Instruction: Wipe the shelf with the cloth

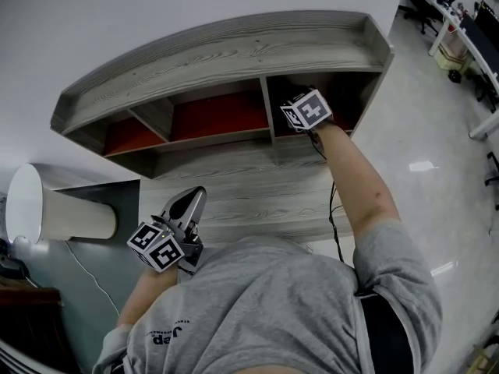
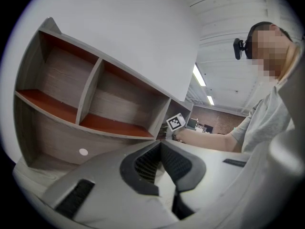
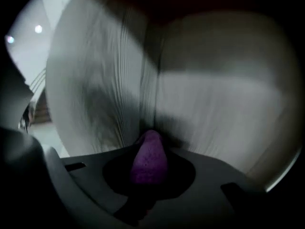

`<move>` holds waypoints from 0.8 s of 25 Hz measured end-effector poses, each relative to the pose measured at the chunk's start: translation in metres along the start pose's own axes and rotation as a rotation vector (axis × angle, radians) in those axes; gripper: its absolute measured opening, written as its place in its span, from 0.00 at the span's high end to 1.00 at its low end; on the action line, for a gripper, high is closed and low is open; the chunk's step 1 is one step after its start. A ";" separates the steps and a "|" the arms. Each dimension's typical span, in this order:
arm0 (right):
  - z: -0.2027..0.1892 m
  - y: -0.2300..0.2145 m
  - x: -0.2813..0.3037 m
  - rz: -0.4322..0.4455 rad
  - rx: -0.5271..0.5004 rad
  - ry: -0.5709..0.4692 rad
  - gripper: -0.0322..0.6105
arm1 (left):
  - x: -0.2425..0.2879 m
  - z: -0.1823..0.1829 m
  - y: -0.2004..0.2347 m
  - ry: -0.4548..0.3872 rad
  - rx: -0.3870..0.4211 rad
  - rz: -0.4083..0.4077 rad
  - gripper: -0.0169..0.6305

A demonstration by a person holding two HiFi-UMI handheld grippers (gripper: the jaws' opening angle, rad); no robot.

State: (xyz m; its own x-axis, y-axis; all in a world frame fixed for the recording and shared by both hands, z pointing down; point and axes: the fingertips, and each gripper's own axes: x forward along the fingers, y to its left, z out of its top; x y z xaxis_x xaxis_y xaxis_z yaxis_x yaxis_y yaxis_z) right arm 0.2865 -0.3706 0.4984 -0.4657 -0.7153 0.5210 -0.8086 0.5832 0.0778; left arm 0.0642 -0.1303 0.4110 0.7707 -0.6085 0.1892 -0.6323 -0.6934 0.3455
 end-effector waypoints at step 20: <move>0.108 0.048 -0.129 0.376 0.335 -0.529 0.85 | 0.016 0.003 -0.004 -0.026 -0.016 -0.039 0.95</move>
State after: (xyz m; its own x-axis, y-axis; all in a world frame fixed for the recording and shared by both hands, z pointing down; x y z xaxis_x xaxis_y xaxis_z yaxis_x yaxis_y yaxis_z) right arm 0.2689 -0.2920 0.3429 -0.7768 -0.6292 -0.0254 -0.5867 0.7377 -0.3341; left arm 0.0792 -0.1383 0.4098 0.7925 -0.5908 0.1514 -0.6001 -0.7110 0.3665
